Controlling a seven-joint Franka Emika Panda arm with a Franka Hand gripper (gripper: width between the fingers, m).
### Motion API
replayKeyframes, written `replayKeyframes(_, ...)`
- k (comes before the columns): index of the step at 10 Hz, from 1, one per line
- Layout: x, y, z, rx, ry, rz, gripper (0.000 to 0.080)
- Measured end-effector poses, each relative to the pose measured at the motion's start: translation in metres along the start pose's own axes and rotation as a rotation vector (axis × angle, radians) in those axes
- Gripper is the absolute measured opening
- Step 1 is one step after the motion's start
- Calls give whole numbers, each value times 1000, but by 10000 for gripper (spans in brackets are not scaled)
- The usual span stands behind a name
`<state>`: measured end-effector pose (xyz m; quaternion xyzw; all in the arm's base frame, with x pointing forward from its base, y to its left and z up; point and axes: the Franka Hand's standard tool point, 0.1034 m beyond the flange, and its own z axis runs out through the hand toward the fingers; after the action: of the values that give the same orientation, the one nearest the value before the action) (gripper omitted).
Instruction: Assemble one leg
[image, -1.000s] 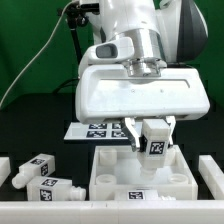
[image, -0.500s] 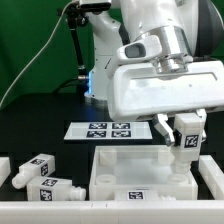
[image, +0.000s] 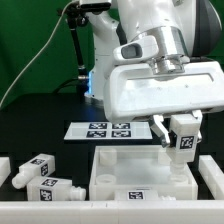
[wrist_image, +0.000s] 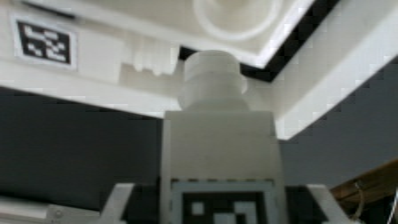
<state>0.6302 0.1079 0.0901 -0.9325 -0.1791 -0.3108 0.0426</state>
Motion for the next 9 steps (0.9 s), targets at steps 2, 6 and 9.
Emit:
replayKeyframes(2, -14, -7, 0, 4, -12, -4, 277)
replayKeyframes(6, -18, -11, 4, 12, -22, -5, 277)
replayKeyframes(9, -16, -14, 10, 19, -22, -5, 277)
